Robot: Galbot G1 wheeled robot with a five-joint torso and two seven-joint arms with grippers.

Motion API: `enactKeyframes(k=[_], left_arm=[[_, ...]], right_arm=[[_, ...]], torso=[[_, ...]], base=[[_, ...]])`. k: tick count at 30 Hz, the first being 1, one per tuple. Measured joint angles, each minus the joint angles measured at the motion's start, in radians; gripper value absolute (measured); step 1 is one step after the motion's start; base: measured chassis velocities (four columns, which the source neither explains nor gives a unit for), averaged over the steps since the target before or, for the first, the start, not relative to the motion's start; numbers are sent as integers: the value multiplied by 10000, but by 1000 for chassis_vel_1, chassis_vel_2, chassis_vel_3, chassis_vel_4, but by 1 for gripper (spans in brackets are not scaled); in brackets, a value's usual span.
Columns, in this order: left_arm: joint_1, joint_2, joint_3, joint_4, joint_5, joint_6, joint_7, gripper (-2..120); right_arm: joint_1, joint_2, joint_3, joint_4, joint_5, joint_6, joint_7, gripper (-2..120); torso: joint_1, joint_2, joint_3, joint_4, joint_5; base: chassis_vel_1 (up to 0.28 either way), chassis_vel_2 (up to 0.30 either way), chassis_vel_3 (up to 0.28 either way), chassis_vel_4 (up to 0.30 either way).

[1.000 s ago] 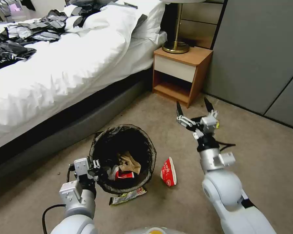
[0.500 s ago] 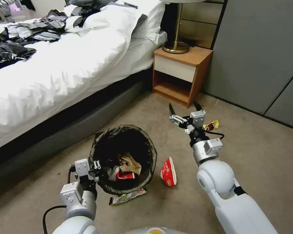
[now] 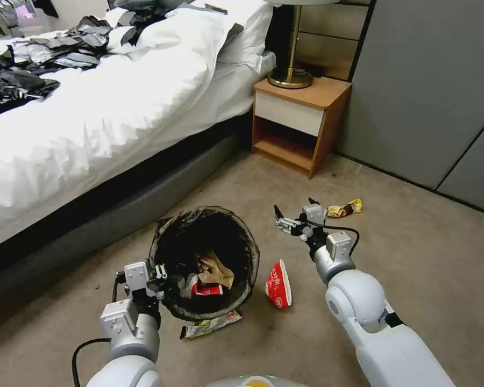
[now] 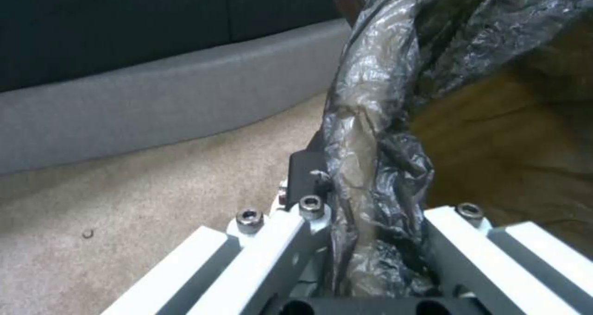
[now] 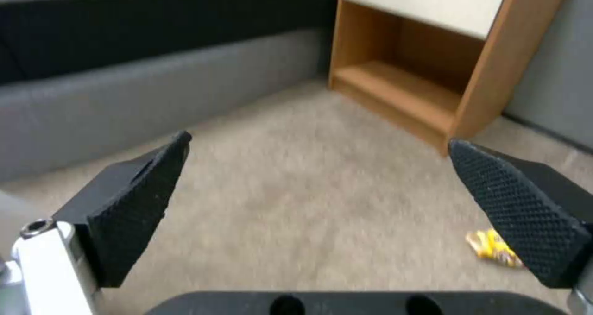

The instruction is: Pick up the trash bin, then pick up the garbage from the floor and place it into the trash bin.

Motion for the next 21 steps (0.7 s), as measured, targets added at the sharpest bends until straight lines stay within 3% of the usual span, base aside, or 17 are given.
enactKeyframes(k=[11, 17, 21], left_arm=[[-7, 30, -4, -3, -8, 1, 7, 1], [32, 4, -5, -22, 10, 1, 10, 1], [33, -13, -29, -21, 27, 1, 12, 1]], right_arm=[[507, -695, -543, -957, 1423, -1330, 57, 100], [1067, -590, -1015, -1796, 1830, -1729, 59, 100], [1622, -197, -1477, -3164, 1977, -1918, 96, 100]], torso=[[0, 0, 0, -1, 0], [0, 0, 0, 0, -1], [0, -1, 1, 0, 1]], base=[[0, 0, 0, 0], [0, 0, 0, 0], [0, 0, 0, 0]])
